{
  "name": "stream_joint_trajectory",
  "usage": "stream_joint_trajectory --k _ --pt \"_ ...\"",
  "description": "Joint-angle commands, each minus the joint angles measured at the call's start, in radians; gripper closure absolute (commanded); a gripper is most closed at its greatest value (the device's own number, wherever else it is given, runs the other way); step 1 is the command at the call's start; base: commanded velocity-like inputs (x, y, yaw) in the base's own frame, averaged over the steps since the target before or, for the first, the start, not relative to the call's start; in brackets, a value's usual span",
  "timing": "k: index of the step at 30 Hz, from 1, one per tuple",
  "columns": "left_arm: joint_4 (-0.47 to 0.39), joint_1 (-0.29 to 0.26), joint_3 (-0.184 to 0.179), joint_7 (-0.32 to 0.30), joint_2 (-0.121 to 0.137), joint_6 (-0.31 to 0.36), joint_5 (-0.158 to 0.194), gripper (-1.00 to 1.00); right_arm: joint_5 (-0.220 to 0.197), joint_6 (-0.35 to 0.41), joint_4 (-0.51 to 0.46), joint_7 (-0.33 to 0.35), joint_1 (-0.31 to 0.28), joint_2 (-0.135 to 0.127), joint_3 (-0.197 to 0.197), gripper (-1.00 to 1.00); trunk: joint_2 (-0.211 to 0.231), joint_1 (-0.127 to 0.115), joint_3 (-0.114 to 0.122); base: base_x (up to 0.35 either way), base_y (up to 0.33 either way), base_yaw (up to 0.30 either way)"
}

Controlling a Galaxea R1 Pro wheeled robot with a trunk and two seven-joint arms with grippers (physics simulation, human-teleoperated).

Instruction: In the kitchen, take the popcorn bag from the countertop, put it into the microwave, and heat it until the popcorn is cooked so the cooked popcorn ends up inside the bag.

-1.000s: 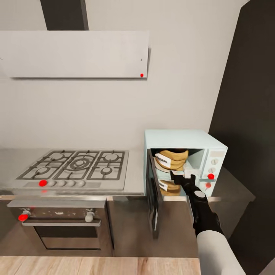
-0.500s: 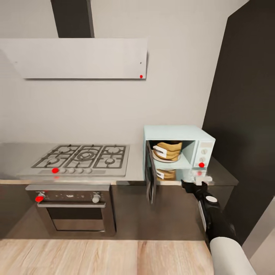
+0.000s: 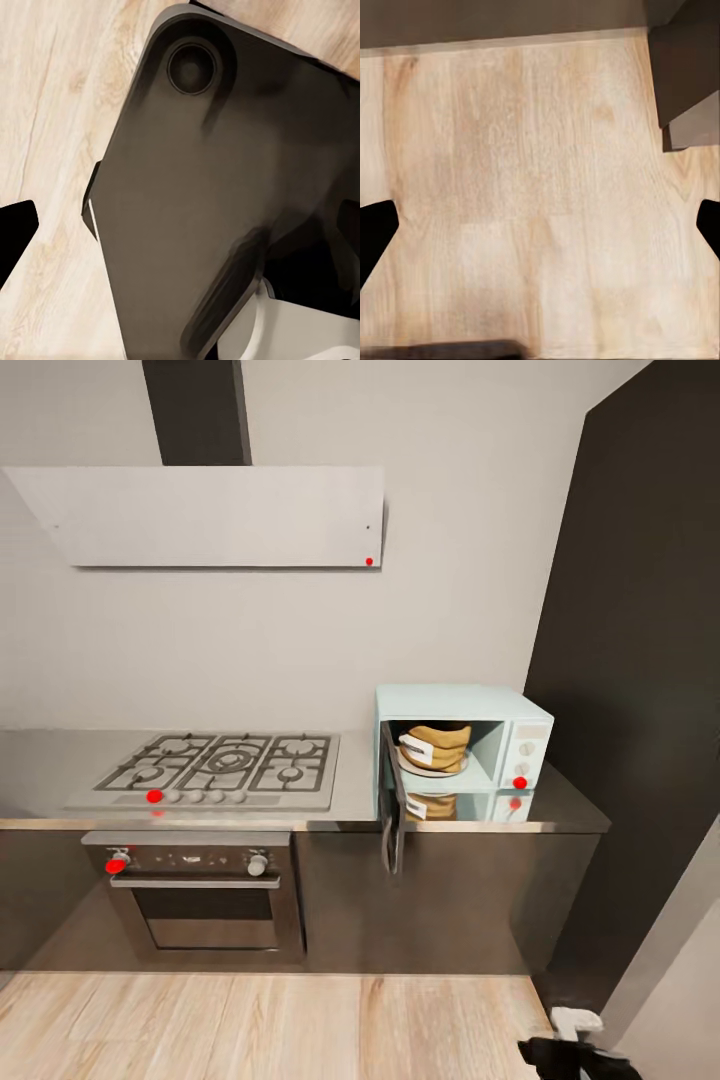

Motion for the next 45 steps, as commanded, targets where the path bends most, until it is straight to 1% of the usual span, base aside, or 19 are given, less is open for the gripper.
stream_joint_trajectory --k 1,3,5,6,10,12,14,17,19,21,26,32,36,39,45 --pt "-0.001 0.000 -0.003 0.004 -0.001 -0.002 0.005 -1.00 0.009 -0.029 0.072 0.005 0.000 -0.012 -0.009 -1.00 -0.001 0.000 -0.001 0.000 0.000 0.000" --pt "-0.001 0.000 -0.004 0.004 -0.001 -0.002 0.004 -1.00 0.011 -0.070 0.199 -0.005 0.002 -0.028 -0.005 -1.00 -0.001 0.000 -0.001 0.000 0.000 0.000" --pt "-0.005 0.000 -0.006 0.004 -0.001 -0.002 0.003 -1.00 0.014 -0.079 0.230 -0.010 0.042 -0.025 -0.002 -1.00 -0.001 0.000 -0.001 0.000 0.000 0.000" --pt "-0.008 0.000 -0.008 0.004 -0.001 -0.002 0.003 -1.00 0.019 -0.081 0.235 -0.011 0.067 -0.022 -0.001 -1.00 -0.001 0.000 -0.001 0.000 0.000 0.000" --pt "-0.015 0.000 -0.009 0.004 0.000 -0.002 0.000 -1.00 0.040 -0.079 0.241 -0.013 0.115 -0.016 0.001 -1.00 -0.001 0.000 -0.001 0.000 0.000 0.000" --pt "-0.016 0.000 -0.010 0.004 0.000 -0.002 -0.001 -1.00 0.043 -0.082 0.241 -0.017 0.146 -0.014 0.002 -1.00 -0.001 0.000 -0.001 0.000 0.000 0.000" --pt "-0.016 0.000 -0.011 0.004 0.000 -0.002 -0.001 -1.00 0.044 -0.085 0.241 -0.034 0.181 -0.004 0.002 -1.00 -0.001 0.000 -0.001 0.000 0.000 0.000" --pt "-0.017 0.000 -0.011 0.004 0.000 -0.002 -0.001 -1.00 0.044 -0.092 0.242 -0.058 0.215 0.002 0.001 -1.00 -0.001 0.000 -0.001 0.000 0.000 0.000" --pt "-0.017 0.000 -0.012 0.004 0.000 -0.002 -0.001 -1.00 0.044 -0.095 0.242 -0.064 0.267 0.004 0.001 -1.00 -0.001 0.000 -0.001 0.000 0.000 0.000" --pt "-0.017 0.000 -0.011 0.004 0.000 -0.003 -0.001 -1.00 0.044 -0.107 0.242 -0.065 0.307 0.011 0.001 -1.00 -0.001 0.000 -0.001 0.000 0.000 0.000" --pt "-0.015 0.000 -0.010 0.004 0.001 -0.002 0.001 -1.00 0.042 -0.162 0.241 -0.064 0.325 0.013 0.001 -1.00 -0.001 0.000 -0.001 0.063 0.000 0.000" --pt "-0.015 0.000 -0.010 0.004 0.000 -0.002 -0.001 -1.00 0.045 -0.163 0.241 -0.064 0.325 0.012 0.001 -1.00 -0.001 0.000 -0.001 0.309 0.000 0.000" --pt "-0.015 0.000 -0.010 0.004 0.000 -0.002 -0.001 -1.00 0.060 -0.164 0.241 -0.064 0.325 0.013 0.001 -1.00 -0.001 0.000 -0.001 0.321 0.000 0.000" --pt "-0.015 0.000 -0.010 0.004 0.000 -0.003 -0.001 -1.00 0.063 -0.163 0.241 -0.064 0.325 0.013 0.001 -1.00 -0.001 0.000 -0.001 0.292 0.000 0.048" --pt "-0.015 0.000 -0.009 0.004 0.001 -0.003 0.002 -1.00 0.064 -0.164 0.241 -0.064 0.325 0.013 0.001 -1.00 -0.001 0.000 -0.001 0.049 0.000 0.219"
